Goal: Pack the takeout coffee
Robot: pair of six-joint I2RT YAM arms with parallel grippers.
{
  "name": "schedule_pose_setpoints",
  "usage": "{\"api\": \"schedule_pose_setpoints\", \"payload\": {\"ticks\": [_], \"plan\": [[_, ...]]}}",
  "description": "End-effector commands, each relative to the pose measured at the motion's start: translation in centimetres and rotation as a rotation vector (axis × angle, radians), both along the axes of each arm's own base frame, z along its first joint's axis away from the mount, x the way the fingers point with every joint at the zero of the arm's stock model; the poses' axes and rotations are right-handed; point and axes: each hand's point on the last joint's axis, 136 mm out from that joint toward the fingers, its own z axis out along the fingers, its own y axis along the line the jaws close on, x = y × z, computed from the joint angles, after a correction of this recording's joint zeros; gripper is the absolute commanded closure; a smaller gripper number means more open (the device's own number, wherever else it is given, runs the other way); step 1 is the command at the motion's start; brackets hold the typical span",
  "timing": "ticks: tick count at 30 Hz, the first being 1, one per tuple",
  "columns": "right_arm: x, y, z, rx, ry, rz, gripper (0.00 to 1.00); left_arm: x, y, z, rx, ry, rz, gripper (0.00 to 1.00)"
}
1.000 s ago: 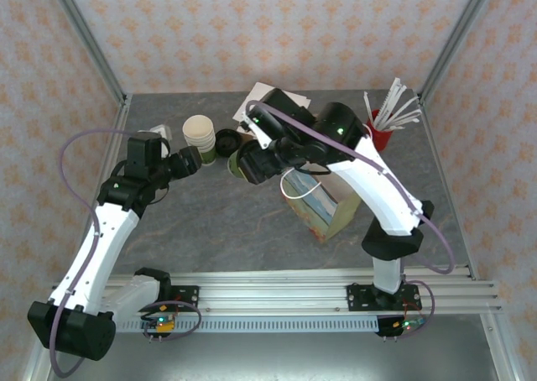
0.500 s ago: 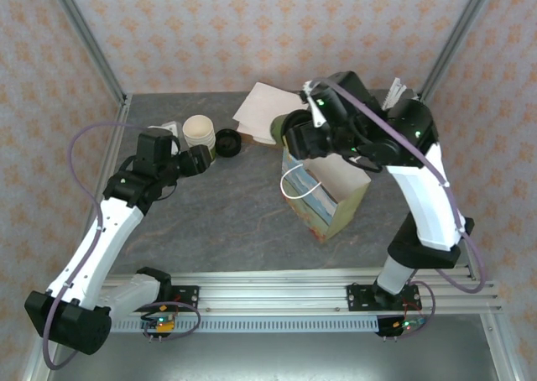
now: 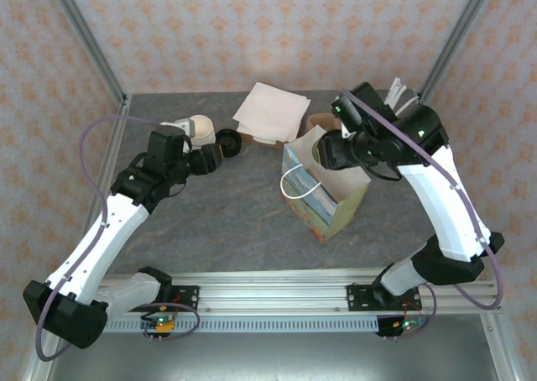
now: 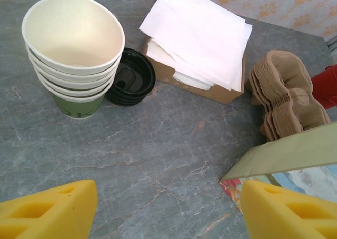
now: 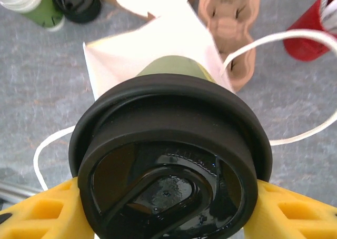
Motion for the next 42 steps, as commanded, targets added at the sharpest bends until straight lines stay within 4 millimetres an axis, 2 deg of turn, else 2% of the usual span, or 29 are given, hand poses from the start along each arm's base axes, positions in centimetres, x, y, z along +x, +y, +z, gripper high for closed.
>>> {"api": "schedule_pose_setpoints", "payload": {"ticks": [1, 5, 9, 20, 28, 42], "plan": [[-3.8, -2.1, -2.5, -0.061, 0.182, -0.022, 0.39, 0.6, -0.1, 1.4, -0.009, -0.045, 0.022, 0.27], [-4.1, -2.4, -4.4, -0.095, 0.258, -0.023, 0.39, 0.5, -0.4, 1.2, -0.008, -0.043, 0.015, 0.27], [-3.9, -3.4, -5.4, -0.108, 0.297, -0.056, 0.4, 0.4, -0.6, 1.3, -0.01, -0.047, 0.012, 0.27], [-5.6, -3.8, -8.6, -0.102, 0.472, -0.089, 0.4, -0.2, -0.8, 1.3, -0.022, -0.057, 0.002, 0.27], [-5.1, -3.5, -9.3, -0.108, 0.508, -0.102, 0.41, -0.1, -1.7, 0.6, -0.022, -0.05, -0.027, 0.27], [-4.0, -4.3, -10.5, -0.188, 0.521, -0.128, 0.42, 0.3, -3.4, -0.5, -0.02, -0.031, -0.067, 0.27]]}}
